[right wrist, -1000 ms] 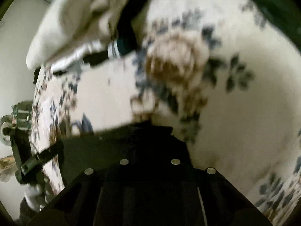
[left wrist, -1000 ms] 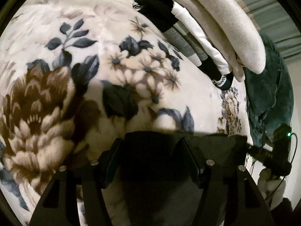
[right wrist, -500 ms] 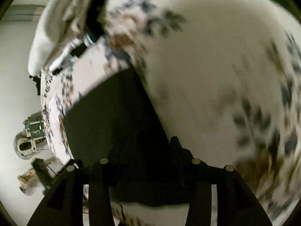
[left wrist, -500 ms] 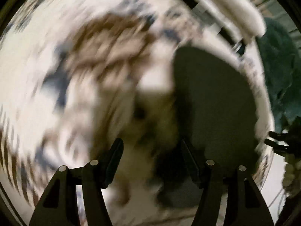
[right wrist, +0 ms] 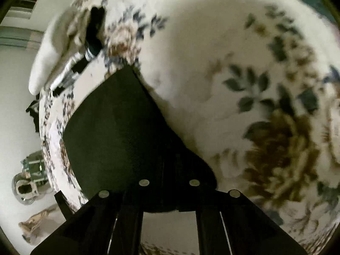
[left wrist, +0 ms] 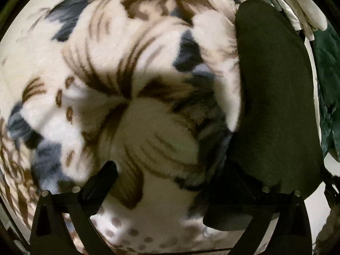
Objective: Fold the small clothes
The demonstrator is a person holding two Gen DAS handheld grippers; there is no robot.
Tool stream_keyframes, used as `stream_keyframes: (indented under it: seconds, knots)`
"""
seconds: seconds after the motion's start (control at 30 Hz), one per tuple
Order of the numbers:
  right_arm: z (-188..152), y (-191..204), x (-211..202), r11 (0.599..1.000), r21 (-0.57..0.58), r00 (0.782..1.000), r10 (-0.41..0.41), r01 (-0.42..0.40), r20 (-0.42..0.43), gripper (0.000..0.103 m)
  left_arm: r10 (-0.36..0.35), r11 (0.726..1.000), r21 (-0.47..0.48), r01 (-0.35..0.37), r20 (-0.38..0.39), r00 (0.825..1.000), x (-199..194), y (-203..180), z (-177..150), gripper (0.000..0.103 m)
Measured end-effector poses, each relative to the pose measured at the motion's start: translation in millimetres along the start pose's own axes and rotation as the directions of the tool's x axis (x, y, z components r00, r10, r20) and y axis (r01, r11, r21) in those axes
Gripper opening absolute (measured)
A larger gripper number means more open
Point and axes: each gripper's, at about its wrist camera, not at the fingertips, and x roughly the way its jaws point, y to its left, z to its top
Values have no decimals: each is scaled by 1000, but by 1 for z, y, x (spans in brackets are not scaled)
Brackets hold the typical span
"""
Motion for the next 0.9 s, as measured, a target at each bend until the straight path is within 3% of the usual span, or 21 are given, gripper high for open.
stream_keyframes:
  seconds: [0.07,0.1,0.17,0.23,0.3,0.37,0.47,0.53,0.57,0.6,0.67,0.7,0.8,0.83,0.87,0.9]
  knots:
    - [-1,-12,10,996,1,995,-92,92,-49,4,2,1000,4,-2,-11,1000,2,-3,-4,103]
    - [0,-23,14,994,33,993,-98,100,-65,4,3,1000,5,-3,-25,1000,3,-3,-4,103]
    - [-4,-52,23,986,163,990,-4,28,-143,5,2,1000,-2,-2,-52,999,2,-5,1,103]
    - [-10,-68,15,968,244,987,99,-65,-130,9,-2,1000,-8,2,-54,999,-2,-7,0,103]
    - [-22,-75,7,936,305,973,212,-175,-91,44,-13,1000,-11,12,-41,999,-6,-7,-2,103]
    - [-35,-78,14,879,382,939,336,-284,-74,53,-26,999,-22,26,-28,999,-9,-6,-6,103]
    - [-43,-77,45,825,475,912,397,-307,-100,53,-35,999,-34,35,-19,999,-11,2,-7,103]
    - [-43,-72,69,782,533,907,417,-322,-64,53,-31,999,-32,30,-19,999,-11,6,-8,103]
    - [-42,-69,76,773,547,909,414,-323,-48,49,-26,999,-31,25,-19,999,-12,7,-11,103]
    - [-41,-64,82,775,550,919,393,-312,-31,27,-28,999,-31,27,-19,999,-13,10,-12,103]
    - [-37,-48,78,815,483,933,361,-318,6,18,-27,999,-29,26,-19,999,-15,14,-18,103]
    - [-36,-37,67,839,413,928,371,-354,42,16,-27,999,-26,27,-18,999,-15,17,-18,103]
    - [-35,-23,43,805,239,839,530,-543,123,15,-37,999,-19,37,-13,999,-18,11,-15,103]
    - [-35,-25,40,804,194,827,547,-562,128,14,-42,999,-17,42,-13,999,-14,9,-12,102]
    - [-35,-34,45,807,172,825,553,-565,114,14,-47,999,-17,47,-12,999,-14,5,-9,102]
    - [-33,-44,55,828,178,847,526,-531,77,15,-53,998,-18,53,-11,999,-16,7,-8,102]
